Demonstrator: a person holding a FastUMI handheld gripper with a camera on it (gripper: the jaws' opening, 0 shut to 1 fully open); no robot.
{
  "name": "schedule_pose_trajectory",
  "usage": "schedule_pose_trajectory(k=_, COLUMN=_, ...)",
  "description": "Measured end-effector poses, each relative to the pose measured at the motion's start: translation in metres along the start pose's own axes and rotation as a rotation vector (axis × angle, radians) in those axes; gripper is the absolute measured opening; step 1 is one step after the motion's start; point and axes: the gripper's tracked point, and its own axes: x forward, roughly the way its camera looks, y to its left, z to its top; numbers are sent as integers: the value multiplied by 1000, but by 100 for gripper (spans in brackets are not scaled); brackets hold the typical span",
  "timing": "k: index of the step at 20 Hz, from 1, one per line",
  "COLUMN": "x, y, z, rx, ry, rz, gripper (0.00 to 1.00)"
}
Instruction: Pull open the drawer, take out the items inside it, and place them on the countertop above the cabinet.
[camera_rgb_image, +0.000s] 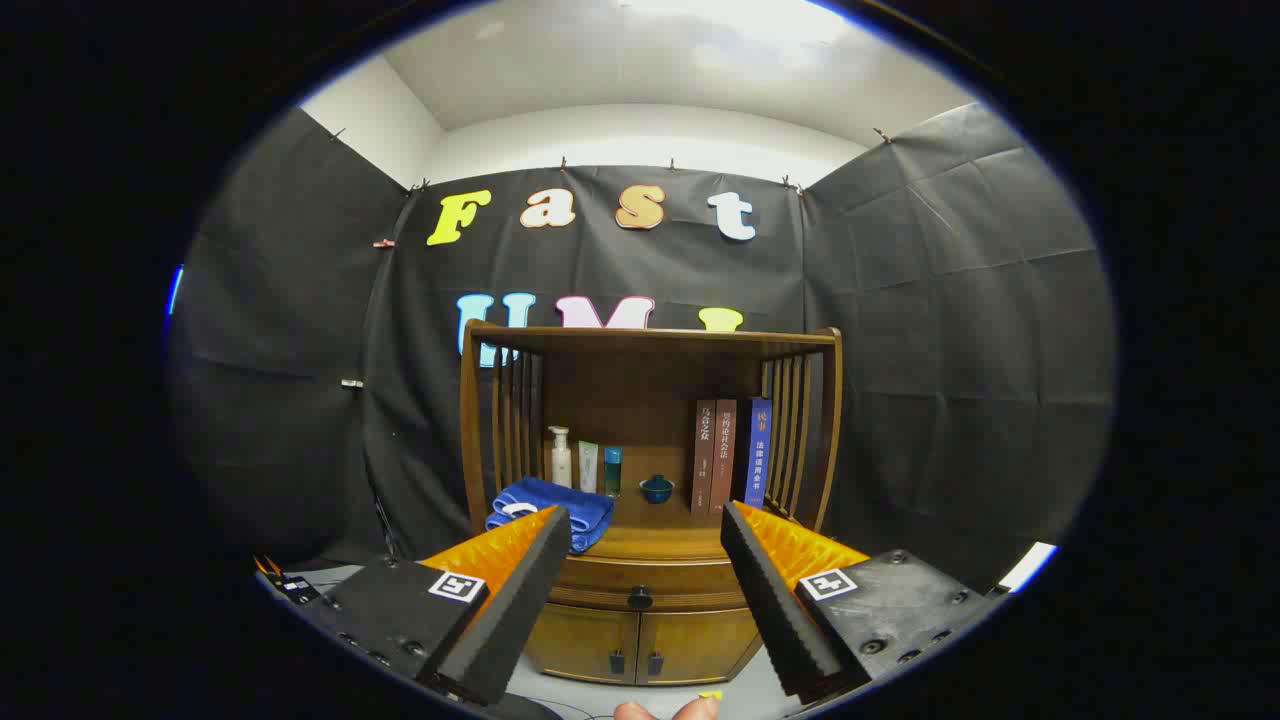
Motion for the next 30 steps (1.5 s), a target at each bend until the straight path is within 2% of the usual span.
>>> schedule_pose_trajectory(k=9, x=1, y=-7, z=-6, rx=1, ry=19, rz=-42, gripper=98)
schedule_pose_trajectory(k=21, x=5, y=-19, z=-12, rx=30, ry=17, rz=-56, gripper=98)
schedule_pose_trajectory(k=25, x=26, y=-23, z=-17, rx=31, ry=-14, rz=-62, gripper=98)
schedule_pose_trajectory(k=30, x=76, y=-20, z=-52, rx=17, ry=-16, rz=-64, gripper=98)
